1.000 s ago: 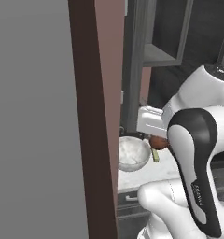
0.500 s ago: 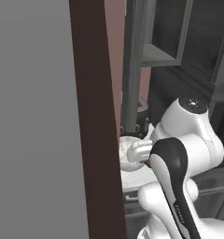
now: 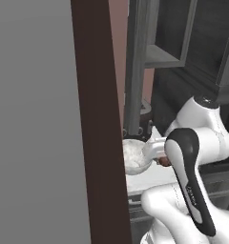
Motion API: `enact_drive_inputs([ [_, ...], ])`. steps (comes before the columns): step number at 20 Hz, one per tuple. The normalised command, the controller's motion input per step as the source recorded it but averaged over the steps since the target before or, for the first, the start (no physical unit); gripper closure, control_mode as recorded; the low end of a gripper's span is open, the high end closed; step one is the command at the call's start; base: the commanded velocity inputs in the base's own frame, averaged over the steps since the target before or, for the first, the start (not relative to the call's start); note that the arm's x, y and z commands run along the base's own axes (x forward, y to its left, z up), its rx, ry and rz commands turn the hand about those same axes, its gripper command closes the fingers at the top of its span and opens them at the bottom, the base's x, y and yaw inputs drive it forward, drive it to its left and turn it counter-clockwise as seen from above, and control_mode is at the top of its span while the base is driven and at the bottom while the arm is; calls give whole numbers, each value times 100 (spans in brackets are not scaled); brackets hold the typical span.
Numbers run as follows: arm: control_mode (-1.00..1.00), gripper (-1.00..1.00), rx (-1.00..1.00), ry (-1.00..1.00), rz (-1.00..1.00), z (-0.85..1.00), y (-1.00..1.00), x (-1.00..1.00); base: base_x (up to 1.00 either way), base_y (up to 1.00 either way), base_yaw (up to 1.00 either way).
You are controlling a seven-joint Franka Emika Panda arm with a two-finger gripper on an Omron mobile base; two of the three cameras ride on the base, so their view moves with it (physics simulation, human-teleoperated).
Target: Pick the egg and butter from the fridge and place them by the bowl for mixing.
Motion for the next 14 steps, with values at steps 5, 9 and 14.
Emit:
enact_drive_inputs([
  [5,-100,100,-6,1,-7,-52,-65,70,0,0,0],
  [9,-100,100,-32,-8,-9,-85,-29,54,0,0,0],
  [14,-100,100,-5,1,-22,-18,0,41,0,0,0],
])
